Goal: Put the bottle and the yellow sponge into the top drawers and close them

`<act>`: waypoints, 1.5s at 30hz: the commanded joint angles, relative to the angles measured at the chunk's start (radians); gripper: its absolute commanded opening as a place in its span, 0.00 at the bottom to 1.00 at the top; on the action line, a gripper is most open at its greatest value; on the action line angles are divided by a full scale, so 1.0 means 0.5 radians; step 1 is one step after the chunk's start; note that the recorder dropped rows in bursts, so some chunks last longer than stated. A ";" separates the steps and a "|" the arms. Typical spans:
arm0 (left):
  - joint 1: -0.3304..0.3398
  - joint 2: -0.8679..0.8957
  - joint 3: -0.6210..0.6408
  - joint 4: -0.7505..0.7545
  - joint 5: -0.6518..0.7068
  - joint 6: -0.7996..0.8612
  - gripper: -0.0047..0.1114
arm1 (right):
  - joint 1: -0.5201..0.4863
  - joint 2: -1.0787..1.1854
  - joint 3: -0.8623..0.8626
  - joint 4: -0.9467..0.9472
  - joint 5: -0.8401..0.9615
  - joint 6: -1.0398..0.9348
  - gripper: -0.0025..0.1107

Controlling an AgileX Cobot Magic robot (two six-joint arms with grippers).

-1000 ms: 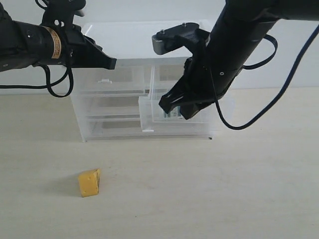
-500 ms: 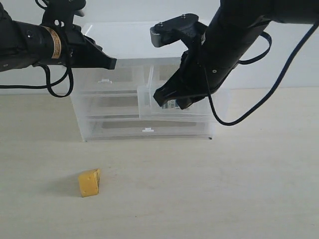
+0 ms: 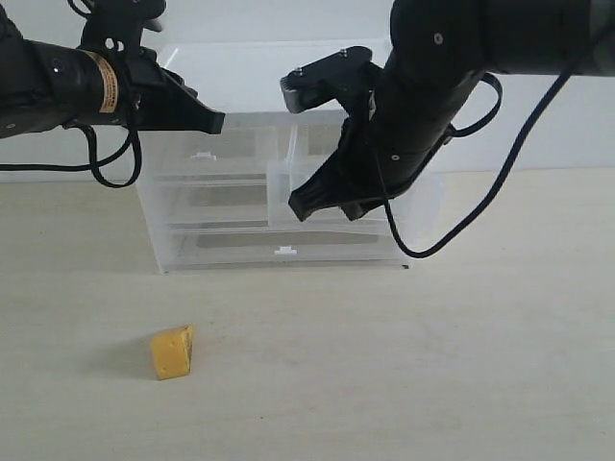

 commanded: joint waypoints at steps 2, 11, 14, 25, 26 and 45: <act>-0.010 0.001 0.017 -0.003 0.033 -0.016 0.08 | -0.082 0.004 -0.033 -0.377 -0.419 0.084 0.02; -0.010 0.001 0.017 -0.003 0.033 -0.016 0.08 | -0.082 -0.128 -0.029 0.561 0.443 -1.194 0.02; -0.010 0.001 0.017 -0.003 0.033 -0.010 0.08 | -0.082 -0.186 -0.029 0.565 0.570 -1.421 0.14; -0.006 0.001 0.017 0.146 0.043 0.103 0.08 | -0.082 -0.220 -0.077 0.739 0.005 -2.080 0.56; -0.006 0.001 0.017 0.146 0.039 0.103 0.08 | -0.082 -0.193 -0.116 0.754 0.025 -2.077 0.56; -0.006 0.001 0.021 0.146 0.031 0.103 0.08 | -0.082 0.048 -0.193 0.828 0.081 -2.184 0.05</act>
